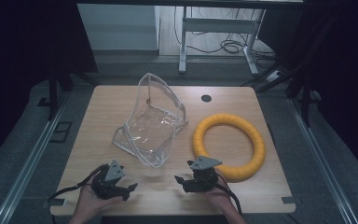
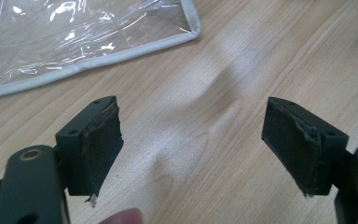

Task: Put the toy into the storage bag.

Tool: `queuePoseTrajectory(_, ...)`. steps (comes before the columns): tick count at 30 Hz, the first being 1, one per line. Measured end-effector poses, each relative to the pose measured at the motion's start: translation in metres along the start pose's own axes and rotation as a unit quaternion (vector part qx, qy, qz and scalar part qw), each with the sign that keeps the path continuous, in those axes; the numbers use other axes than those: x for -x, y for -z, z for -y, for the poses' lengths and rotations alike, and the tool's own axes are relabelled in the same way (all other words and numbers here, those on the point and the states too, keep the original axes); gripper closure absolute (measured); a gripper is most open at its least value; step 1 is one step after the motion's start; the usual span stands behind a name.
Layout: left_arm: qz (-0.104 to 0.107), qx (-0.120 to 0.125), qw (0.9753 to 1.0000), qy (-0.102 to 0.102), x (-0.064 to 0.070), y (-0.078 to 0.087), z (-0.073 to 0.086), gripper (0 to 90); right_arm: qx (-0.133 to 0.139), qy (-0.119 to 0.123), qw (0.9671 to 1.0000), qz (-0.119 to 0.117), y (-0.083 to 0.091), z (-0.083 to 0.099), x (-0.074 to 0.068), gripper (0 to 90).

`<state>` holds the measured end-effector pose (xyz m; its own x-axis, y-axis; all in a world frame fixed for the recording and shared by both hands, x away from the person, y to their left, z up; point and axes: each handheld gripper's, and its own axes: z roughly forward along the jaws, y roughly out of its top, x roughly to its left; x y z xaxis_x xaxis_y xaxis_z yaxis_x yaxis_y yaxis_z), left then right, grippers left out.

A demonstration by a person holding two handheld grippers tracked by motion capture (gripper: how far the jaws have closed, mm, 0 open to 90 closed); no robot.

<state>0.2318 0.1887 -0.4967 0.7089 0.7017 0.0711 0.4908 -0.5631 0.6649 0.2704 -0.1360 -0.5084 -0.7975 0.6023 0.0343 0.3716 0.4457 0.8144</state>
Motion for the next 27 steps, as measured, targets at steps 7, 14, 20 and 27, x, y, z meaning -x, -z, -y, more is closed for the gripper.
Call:
queuePoseTrajectory(7, -0.001, 0.002, 1.0, -0.001, 0.0, 0.0, 0.0, 19.8, 0.005, 0.0, 1.0, 0.002, 0.005, -0.002, 0.002, 27.7)
queuePoseTrajectory(14, 0.0, -0.001, 1.0, 0.0, -0.001, 0.001, 0.0, 19.8, 0.002, -0.005, 1.0, -0.002, 0.012, -0.004, 0.007, 30.6)
queuePoseTrajectory(20, -0.003, 0.003, 1.0, 0.004, -0.003, 0.004, 0.0, 19.8, -0.005, 0.005, 1.0, 0.004, 0.024, -0.007, 0.011, 30.9)
queuePoseTrajectory(27, -0.001, 0.0, 1.0, 0.001, -0.003, 0.003, 0.0, 19.8, -0.028, 0.011, 0.9995, 0.012, 0.038, -0.016, 0.026, 30.2)
